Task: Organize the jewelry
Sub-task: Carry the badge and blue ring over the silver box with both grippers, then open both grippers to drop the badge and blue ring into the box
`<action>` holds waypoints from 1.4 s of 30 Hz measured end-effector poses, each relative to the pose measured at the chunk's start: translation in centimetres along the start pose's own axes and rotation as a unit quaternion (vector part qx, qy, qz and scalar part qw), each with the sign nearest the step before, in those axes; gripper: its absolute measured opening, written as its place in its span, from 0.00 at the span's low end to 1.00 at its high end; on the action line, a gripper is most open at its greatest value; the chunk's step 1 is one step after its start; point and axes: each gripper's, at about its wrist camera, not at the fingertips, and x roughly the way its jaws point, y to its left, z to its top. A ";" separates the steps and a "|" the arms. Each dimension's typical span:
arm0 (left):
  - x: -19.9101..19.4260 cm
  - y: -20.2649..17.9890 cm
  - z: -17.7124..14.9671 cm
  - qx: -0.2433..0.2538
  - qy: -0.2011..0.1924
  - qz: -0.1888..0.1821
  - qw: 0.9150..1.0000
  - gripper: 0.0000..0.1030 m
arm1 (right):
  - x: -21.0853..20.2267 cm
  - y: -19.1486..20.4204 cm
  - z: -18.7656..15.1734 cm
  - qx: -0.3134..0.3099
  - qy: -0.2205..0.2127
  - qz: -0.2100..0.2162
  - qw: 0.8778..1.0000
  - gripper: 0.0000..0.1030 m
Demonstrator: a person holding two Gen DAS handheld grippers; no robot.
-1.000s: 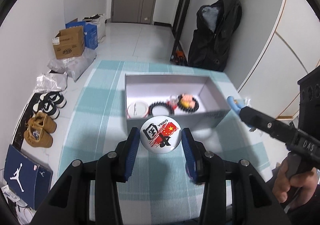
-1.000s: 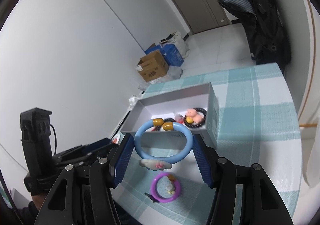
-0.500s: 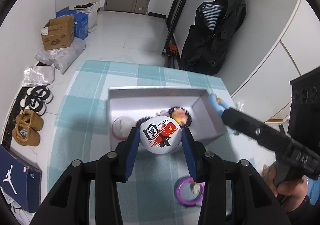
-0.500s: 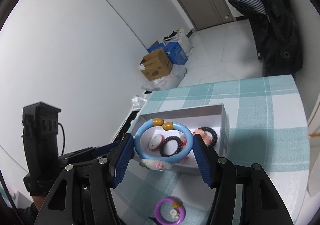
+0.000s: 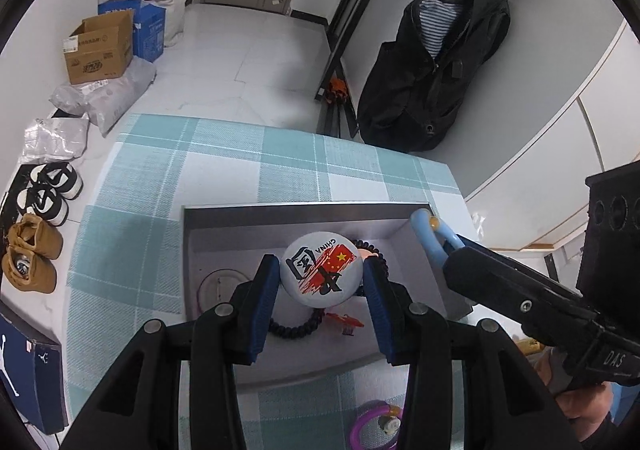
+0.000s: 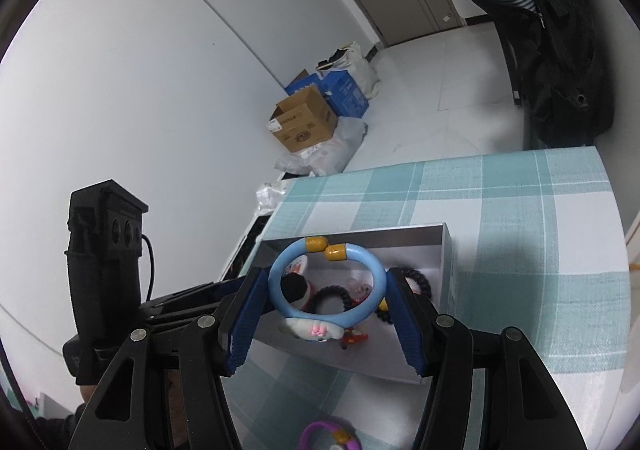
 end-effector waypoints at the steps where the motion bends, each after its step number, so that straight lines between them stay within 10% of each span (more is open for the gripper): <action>1: 0.1 0.0 0.1 0.001 0.001 -0.002 1.000 0.36 | 0.2 -0.1 0.1 0.002 0.002 0.000 1.000 0.58; 42: 0.0 0.7 -0.7 -0.014 -0.010 0.013 1.000 0.52 | -0.1 -0.2 -0.8 -0.002 -0.013 -0.024 1.000 0.60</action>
